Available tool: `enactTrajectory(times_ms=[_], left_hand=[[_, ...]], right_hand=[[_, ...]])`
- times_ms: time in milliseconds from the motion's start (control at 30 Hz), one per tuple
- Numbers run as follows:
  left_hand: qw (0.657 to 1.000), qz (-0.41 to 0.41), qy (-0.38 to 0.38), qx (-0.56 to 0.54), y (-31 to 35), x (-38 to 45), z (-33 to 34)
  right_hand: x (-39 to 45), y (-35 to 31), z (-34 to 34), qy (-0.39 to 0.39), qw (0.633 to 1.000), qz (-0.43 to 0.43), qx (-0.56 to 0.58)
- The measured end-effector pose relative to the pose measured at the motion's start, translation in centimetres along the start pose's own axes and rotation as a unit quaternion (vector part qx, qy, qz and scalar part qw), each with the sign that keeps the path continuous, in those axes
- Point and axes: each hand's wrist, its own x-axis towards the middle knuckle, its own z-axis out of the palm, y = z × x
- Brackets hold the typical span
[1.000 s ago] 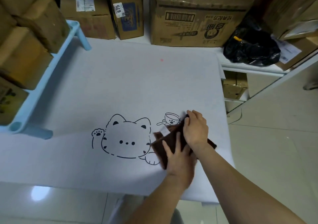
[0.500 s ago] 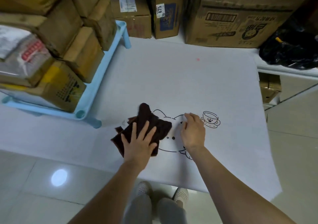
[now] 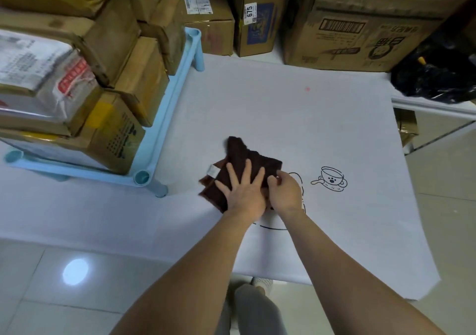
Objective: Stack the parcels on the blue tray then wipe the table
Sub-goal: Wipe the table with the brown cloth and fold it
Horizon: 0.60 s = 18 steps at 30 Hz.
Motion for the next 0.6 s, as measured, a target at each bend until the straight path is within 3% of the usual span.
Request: enactTrajectory(times_ms=[67,200,300,433,600], left_hand=[[0.996,0.013,0.029,-0.085,1.0,-0.1,-0.4],[0.953,-0.066,0.224,-0.194,-1.2,1.5,-3.1],[0.938,-0.131,0.248,-0.205,-2.6,3.4,-5.1],[0.902,-0.208,0.235,-0.297,-3.6,5.0,-6.5],[0.933,-0.128,0.062,-0.33,-4.3,6.8,-7.3]], right_hand=[[0.6,-0.4,-0.2,0.019,0.995,0.055,0.076],[1.5,-1.2,-0.5,0.009,0.968,0.156,0.196],[2.3,-2.0,-0.4,-0.012,0.96,0.177,0.219],[3.5,-2.5,0.2,-0.059,0.956,0.169,0.234],[5.1,-3.5,0.3,-0.09,0.964,0.132,0.212]])
